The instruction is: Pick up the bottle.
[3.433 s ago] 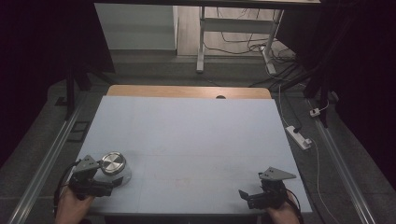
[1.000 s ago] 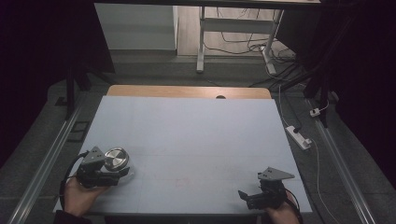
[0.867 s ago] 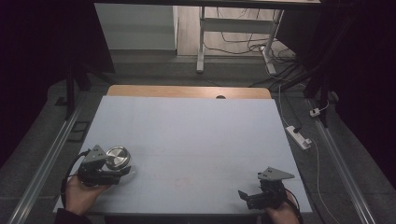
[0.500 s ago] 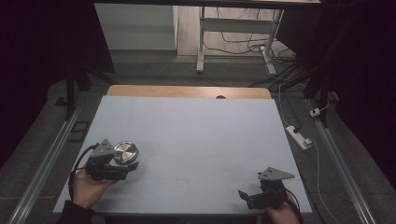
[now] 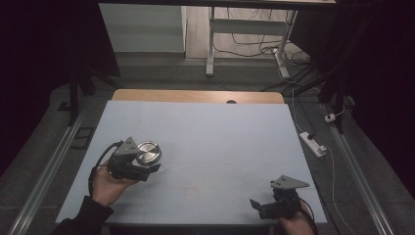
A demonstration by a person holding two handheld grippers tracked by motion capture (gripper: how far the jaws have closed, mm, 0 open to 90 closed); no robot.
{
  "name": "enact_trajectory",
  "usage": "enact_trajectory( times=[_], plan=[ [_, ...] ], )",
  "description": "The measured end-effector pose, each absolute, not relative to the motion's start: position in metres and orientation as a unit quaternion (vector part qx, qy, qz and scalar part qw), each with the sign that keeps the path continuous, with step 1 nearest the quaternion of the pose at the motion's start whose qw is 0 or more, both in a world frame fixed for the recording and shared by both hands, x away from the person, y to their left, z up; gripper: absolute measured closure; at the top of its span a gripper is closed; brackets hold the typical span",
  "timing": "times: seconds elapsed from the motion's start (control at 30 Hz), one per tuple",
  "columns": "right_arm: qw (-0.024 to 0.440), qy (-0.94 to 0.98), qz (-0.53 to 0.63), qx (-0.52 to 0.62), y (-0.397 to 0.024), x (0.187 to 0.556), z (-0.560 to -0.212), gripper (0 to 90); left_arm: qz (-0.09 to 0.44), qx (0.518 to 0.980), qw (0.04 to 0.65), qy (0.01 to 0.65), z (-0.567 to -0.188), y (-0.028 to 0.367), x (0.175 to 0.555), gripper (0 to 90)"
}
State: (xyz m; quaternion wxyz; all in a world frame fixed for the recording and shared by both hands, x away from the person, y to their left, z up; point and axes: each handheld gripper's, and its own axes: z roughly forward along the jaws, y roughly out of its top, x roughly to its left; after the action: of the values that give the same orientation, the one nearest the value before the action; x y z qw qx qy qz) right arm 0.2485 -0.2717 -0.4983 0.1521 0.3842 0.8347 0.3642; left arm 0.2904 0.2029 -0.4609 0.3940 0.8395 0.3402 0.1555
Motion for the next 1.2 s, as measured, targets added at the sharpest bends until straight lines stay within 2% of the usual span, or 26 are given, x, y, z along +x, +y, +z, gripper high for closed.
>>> enact_trajectory(
  times=[1.2],
  plan=[
    [0.15,0.834,0.367,0.383,-0.272,0.249,-0.498,0.0,0.123,0.865,0.415,0.253,-0.436,0.116,0.334,15.3]
  ],
)
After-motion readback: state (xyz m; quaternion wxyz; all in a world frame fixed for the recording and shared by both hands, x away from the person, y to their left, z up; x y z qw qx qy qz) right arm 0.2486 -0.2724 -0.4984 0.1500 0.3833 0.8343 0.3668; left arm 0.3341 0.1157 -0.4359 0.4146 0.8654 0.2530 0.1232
